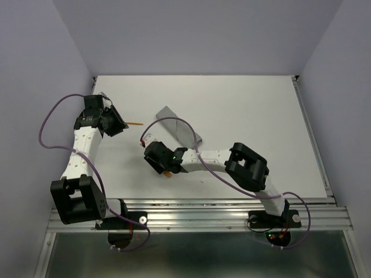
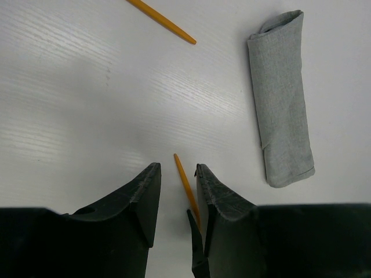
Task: Fold the napkin into a case and place the utensils inside
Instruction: Pick up the fork from the center of the board, then stuff the fork into the folded napkin.
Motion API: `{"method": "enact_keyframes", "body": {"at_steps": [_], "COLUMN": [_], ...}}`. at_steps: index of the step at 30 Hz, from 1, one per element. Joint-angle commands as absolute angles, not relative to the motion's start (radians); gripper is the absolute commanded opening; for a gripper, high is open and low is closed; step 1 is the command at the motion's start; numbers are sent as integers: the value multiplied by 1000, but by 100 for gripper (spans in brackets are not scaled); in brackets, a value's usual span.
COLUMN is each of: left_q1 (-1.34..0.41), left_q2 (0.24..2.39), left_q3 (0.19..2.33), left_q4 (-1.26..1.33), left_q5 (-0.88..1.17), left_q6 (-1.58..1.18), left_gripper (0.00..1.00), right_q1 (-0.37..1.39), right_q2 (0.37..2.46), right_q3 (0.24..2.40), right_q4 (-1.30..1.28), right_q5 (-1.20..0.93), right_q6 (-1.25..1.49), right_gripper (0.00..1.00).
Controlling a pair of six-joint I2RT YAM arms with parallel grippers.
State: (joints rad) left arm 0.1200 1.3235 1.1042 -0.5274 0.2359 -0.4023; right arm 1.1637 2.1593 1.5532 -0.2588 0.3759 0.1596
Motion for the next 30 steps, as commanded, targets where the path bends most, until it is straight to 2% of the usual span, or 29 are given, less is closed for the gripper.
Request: {"method": "enact_keyframes", "body": {"at_steps": [1,4,6,10,11,16,19,21,30], "left_q1": [126,126,126,126,126,124,126,126,126], "left_q2": [1282,1287,1289,1296,1299,1301,1302,1304,1312], "left_q3": [1091,1089,1088,1078,1075,1071,1072,1072,1081], "left_q4": [-508,-502,-499,-486,-483,-477,-480,-477,-474], "left_q5": [248,252,255,259,268,278,278,279,282], "left_q6": [-399,-399,-399,-402,-403,-402,-396,-396,-384], "left_gripper": [42,42,42,42,42,42,42,42,42], "right_q1": [1170,1170,1170,1170,1170,1151,1093,1062,910], "right_q2": [2126,2129,2131,2141,2143,2054,1967,1935,1839], "right_q3": [1540,1539,1534,1540,1548,1520,1488,1483,1445], "right_q4": [-353,-388,-409,-431,-439,-404,-365,-365,-368], "right_q5": [273,249,236,250,267,321,240,178,147], "right_q6": [193,212,224,235,241,94,-47,-74,-146], "right_gripper": [55,51,44,14,1,1,1,1,1]}}
